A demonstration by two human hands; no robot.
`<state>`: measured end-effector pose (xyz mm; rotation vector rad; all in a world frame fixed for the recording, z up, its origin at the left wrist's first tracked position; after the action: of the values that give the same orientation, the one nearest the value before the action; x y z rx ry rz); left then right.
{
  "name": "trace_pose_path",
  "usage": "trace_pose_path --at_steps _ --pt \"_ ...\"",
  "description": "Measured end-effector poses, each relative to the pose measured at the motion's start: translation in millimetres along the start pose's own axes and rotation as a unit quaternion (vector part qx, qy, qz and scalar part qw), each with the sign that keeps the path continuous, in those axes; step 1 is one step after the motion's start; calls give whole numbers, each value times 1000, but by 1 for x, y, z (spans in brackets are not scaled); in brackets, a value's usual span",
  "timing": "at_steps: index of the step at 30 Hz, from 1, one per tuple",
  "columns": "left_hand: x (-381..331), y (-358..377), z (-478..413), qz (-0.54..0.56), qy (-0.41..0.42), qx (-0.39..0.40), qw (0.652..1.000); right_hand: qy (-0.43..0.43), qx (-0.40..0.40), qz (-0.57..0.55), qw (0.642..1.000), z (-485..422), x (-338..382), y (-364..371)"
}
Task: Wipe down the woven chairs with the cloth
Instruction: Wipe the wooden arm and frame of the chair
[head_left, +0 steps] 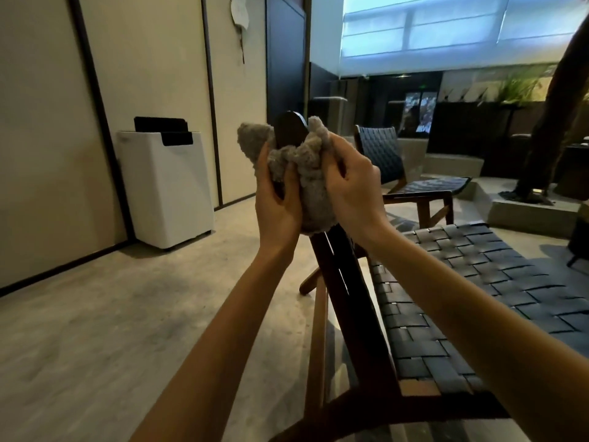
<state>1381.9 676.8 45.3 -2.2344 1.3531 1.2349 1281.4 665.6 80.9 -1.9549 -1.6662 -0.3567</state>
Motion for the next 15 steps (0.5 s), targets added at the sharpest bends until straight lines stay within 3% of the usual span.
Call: trace_pose_path --at_steps 6,15 --pt "-4 -2 -5 14 -1 -3 1000 -2 33 1 999 -13 6 6" --pt "38 4 48 28 -13 -44 999 -24 0 72 997 34 -28 -9"
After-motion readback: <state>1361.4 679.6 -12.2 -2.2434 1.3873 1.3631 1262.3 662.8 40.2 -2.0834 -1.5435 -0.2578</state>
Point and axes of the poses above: each hand's wrist, its own z-axis away from the middle knuckle, its own y-axis out of the palm, x = y × z, the point moved 3 cm from there along -z, towards the middle knuckle
